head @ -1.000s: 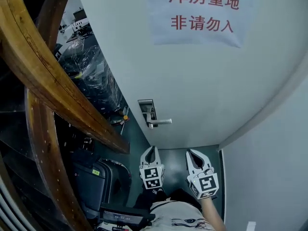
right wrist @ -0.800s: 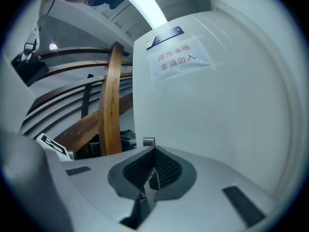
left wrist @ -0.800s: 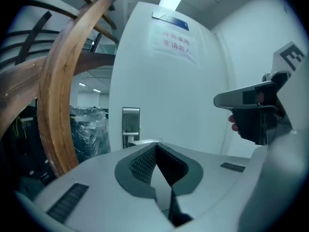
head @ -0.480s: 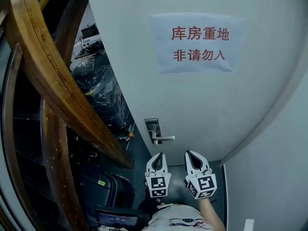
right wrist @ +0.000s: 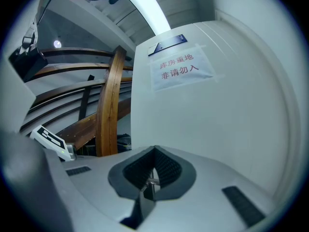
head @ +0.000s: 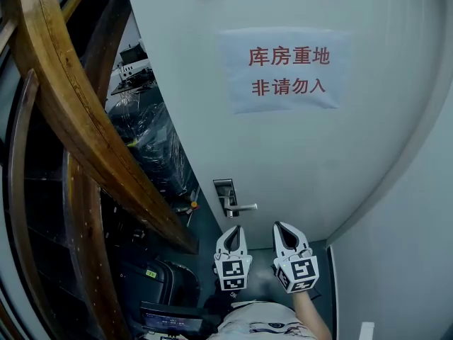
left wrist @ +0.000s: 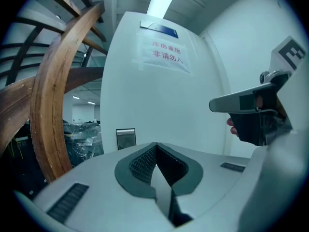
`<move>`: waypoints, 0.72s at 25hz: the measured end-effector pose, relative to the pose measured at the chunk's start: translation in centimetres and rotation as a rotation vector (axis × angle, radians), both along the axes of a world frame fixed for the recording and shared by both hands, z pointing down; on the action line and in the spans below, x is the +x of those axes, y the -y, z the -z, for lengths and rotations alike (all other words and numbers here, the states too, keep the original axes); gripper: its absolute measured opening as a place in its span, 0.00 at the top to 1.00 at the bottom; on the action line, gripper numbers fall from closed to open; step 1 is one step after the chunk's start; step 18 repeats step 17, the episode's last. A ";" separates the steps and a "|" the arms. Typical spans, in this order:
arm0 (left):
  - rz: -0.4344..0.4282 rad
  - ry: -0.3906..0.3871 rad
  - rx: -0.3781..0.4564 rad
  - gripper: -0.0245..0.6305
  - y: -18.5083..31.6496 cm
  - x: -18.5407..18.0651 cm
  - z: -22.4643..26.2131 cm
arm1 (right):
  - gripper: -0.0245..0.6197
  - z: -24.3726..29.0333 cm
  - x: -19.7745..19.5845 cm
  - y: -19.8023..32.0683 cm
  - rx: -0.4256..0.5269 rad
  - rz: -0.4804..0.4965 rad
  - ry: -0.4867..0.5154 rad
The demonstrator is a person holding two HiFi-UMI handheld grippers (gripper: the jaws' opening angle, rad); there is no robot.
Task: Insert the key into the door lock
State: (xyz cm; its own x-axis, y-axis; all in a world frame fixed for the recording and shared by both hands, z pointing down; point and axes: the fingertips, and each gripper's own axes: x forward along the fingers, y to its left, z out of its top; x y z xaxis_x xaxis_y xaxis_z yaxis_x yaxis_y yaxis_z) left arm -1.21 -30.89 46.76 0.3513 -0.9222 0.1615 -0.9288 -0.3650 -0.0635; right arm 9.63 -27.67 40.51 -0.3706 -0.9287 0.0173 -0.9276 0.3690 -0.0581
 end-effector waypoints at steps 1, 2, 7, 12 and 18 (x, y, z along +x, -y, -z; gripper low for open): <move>-0.001 0.001 0.001 0.96 0.0 0.0 0.1 | 0.95 0.0 0.0 -0.1 0.001 0.000 -0.001; -0.002 0.002 0.002 0.96 -0.1 0.0 0.1 | 0.95 0.0 0.0 -0.1 0.000 0.000 -0.002; -0.001 0.013 -0.003 0.96 -0.3 -0.1 0.0 | 0.95 0.0 -0.4 -0.5 -0.001 0.007 -0.007; -0.001 0.014 -0.015 0.96 -0.6 -0.2 -0.4 | 0.95 -0.4 -0.4 -0.6 -0.014 0.003 -0.002; -0.003 0.013 -0.025 0.96 -0.2 -0.2 -0.7 | 0.95 -0.4 -0.1 -0.2 -0.018 -0.007 -0.003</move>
